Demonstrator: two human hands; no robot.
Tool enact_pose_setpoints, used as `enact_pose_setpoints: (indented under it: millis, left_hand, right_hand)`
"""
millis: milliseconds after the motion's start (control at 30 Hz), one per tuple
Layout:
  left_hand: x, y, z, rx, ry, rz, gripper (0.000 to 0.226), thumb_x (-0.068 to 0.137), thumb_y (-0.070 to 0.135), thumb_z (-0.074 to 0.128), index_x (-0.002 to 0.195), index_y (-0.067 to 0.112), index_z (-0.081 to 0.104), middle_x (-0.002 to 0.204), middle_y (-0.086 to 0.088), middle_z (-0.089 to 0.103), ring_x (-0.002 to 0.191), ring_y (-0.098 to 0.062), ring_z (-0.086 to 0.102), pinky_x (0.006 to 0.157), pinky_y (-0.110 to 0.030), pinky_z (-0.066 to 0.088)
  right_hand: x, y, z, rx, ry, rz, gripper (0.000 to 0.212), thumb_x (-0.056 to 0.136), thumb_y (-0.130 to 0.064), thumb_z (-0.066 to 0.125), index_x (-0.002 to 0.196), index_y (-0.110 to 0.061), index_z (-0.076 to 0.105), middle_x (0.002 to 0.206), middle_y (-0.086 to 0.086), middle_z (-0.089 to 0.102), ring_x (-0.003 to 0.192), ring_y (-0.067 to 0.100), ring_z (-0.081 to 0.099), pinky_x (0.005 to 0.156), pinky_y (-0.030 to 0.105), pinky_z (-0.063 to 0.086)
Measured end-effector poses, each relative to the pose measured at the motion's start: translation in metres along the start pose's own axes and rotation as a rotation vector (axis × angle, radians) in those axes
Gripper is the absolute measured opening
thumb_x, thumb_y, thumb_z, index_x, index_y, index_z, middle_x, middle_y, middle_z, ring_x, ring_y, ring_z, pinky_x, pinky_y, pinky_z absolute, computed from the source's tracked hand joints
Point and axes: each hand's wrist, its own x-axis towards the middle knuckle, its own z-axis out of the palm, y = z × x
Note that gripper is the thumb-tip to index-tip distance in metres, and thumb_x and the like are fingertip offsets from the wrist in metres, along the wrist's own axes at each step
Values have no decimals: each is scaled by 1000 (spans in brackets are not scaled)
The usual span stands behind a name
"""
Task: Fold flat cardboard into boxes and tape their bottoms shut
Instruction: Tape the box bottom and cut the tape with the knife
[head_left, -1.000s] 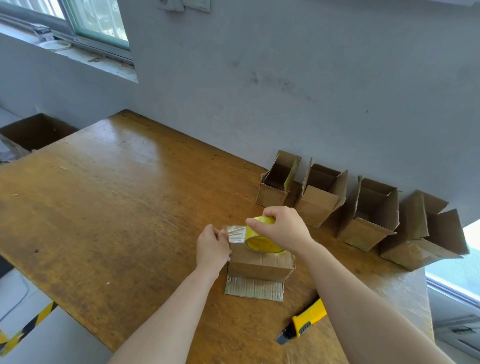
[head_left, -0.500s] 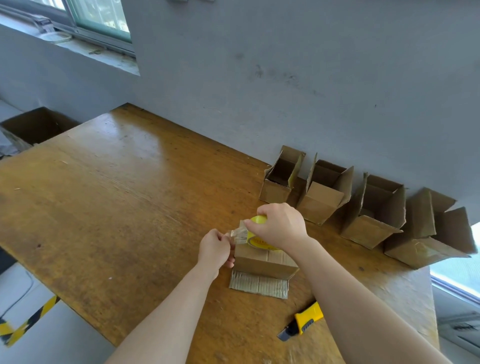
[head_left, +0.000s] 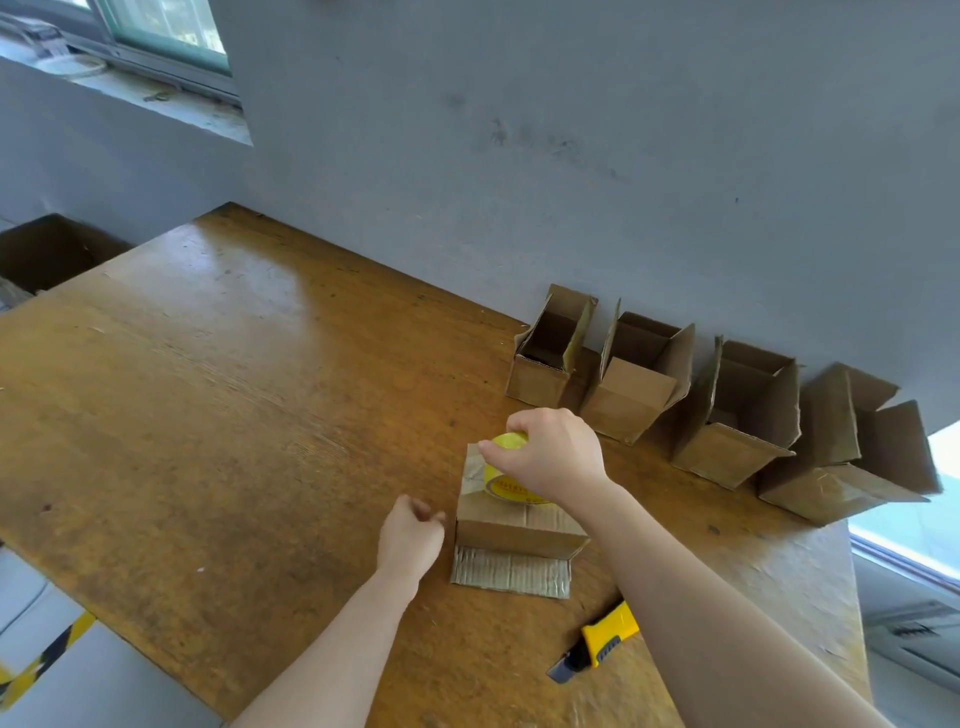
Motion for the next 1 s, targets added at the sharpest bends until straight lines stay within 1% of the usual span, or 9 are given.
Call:
enact_pose_setpoints:
  millis: [100, 167, 267, 400, 533, 633, 733, 867, 1000]
  left_hand:
    - [-12, 15, 0, -260, 138, 267, 23, 100, 18, 41, 120, 26, 52, 112, 12, 59, 110, -11, 56, 83, -22, 43]
    - [-26, 26, 9, -356, -47, 343, 41, 103, 30, 33, 144, 30, 35, 131, 23, 46, 127, -4, 42, 101, -25, 35]
    - [-29, 26, 22, -374, -330, 247, 57, 99, 55, 21, 152, 35, 13, 154, 12, 26, 143, -14, 22, 115, -36, 19]
    - [-13, 31, 11, -315, -425, 68, 66, 94, 66, 14, 146, 32, 36, 151, -1, 39, 139, -20, 31, 111, -35, 21]
    - [-4, 47, 14, -372, -304, 181, 50, 100, 53, 24, 147, 35, 32, 152, 6, 34, 138, -16, 32, 106, -33, 28]
    - [-4, 50, 21, -375, -301, 227, 29, 103, 42, 30, 124, 44, 51, 122, 17, 53, 106, 1, 49, 81, -19, 39]
    - [-4, 44, 25, -329, -252, 293, 24, 103, 38, 28, 111, 41, 51, 105, 15, 56, 90, 4, 53, 65, -15, 39]
    - [3, 39, 30, -301, -211, 354, 23, 103, 36, 33, 103, 39, 56, 102, 9, 62, 92, -1, 58, 73, -23, 47]
    - [6, 36, 29, -214, -154, 415, 25, 103, 37, 33, 100, 40, 57, 100, 14, 63, 93, 1, 57, 74, -24, 44]
  right_hand:
    - [1, 0, 0, 3, -7, 6, 33, 81, -63, 55, 69, -32, 55, 58, -13, 49, 56, 6, 50, 47, 18, 32]
    - [1, 0, -1, -1, 1, 7, 37, 81, -63, 55, 62, -31, 51, 56, -12, 49, 54, 6, 50, 46, 18, 31]
    - [0, -1, 1, -4, 17, 4, 39, 81, -62, 55, 58, -31, 48, 55, -12, 48, 52, 6, 48, 46, 18, 30]
    - [0, -1, 1, 6, 24, 5, 35, 81, -64, 55, 70, -31, 55, 57, -13, 46, 55, 5, 48, 47, 18, 31]
    - [-2, 1, 1, 14, 47, -7, 36, 83, -65, 51, 72, -31, 56, 57, -13, 48, 55, 5, 49, 47, 18, 32]
    - [-2, 0, 2, 27, 66, -25, 35, 87, -62, 48, 73, -32, 57, 59, -13, 50, 57, 6, 52, 49, 18, 36]
    - [-1, 2, 1, 80, 7, -27, 34, 86, -63, 50, 71, -33, 57, 61, -14, 51, 59, 5, 52, 50, 18, 36]
    - [-5, 20, -11, 592, -169, 182, 45, 77, -67, 63, 62, -24, 61, 58, -10, 56, 59, 5, 55, 53, 20, 42]
    - [-10, 34, -15, 711, -245, 157, 51, 76, -63, 67, 58, -16, 60, 53, -6, 54, 52, 3, 54, 50, 17, 43]
